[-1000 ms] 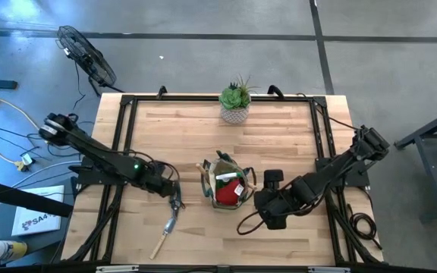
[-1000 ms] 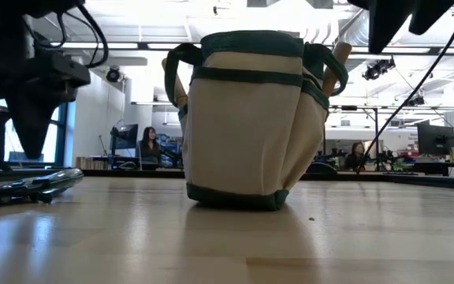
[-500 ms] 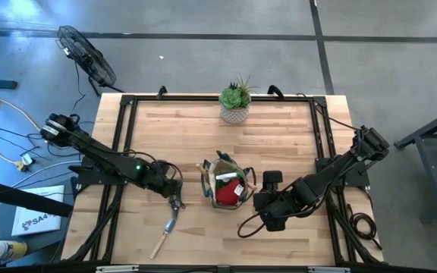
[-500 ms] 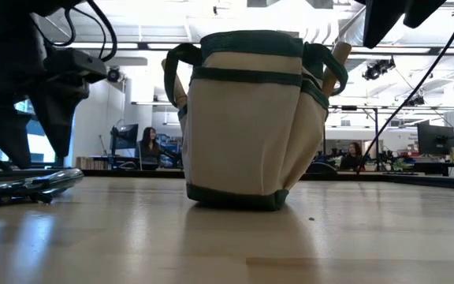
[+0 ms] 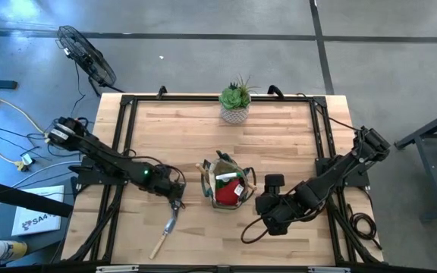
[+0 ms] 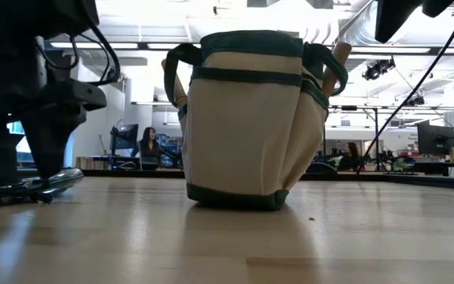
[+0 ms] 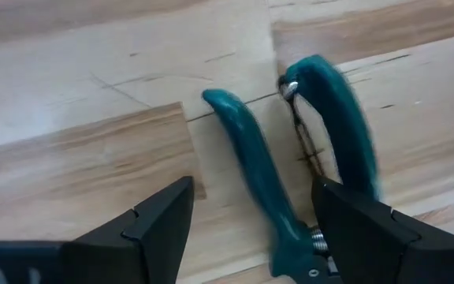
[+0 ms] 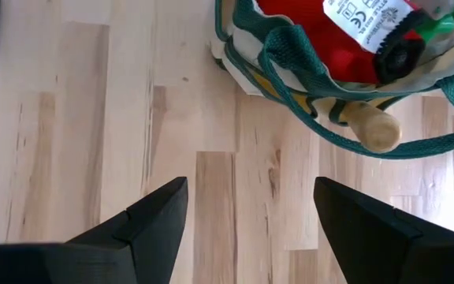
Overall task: Pick & Place Garden tools in Gardening bag
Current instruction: Put the shear scissors into the gardening bag
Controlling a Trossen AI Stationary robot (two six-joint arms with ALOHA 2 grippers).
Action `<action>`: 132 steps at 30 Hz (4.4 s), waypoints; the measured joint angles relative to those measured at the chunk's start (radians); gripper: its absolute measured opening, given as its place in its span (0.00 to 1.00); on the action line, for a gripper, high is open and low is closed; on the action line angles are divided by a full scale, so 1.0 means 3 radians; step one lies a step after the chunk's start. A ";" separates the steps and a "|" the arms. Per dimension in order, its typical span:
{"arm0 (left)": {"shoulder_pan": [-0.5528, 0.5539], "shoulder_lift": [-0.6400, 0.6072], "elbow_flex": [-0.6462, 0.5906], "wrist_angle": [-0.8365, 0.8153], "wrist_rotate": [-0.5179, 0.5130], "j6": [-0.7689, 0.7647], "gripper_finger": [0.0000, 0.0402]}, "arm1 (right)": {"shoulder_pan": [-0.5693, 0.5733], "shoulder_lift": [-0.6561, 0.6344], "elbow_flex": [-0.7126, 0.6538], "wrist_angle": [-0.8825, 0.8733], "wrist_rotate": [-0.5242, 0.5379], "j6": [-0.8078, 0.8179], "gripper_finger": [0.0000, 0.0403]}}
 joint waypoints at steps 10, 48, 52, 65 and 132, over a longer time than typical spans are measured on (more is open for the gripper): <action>0.0296 0.0232 0.0017 -0.0024 0.0368 0.0208 0.63 | 0.0099 0.0000 0.0000 -0.0001 -0.0014 -0.0089 0.66; 0.0271 0.0314 0.0159 -0.0339 0.0043 0.1281 0.10 | 0.0193 0.0000 0.0000 0.0025 0.0096 -0.0065 0.66; 0.0255 0.0333 0.0441 -0.0498 -0.0410 0.1577 0.10 | 0.0192 0.0000 0.0000 0.0024 0.0094 -0.0044 0.66; 0.0210 0.0316 0.1337 -0.1264 -0.0765 0.2030 0.10 | 0.0161 0.0000 0.0000 -0.0324 0.0205 0.0214 0.66; -0.1130 0.0305 0.2734 -0.2689 -0.2245 0.1142 0.10 | -0.0369 0.0473 0.0001 0.0562 0.0240 -0.2347 0.08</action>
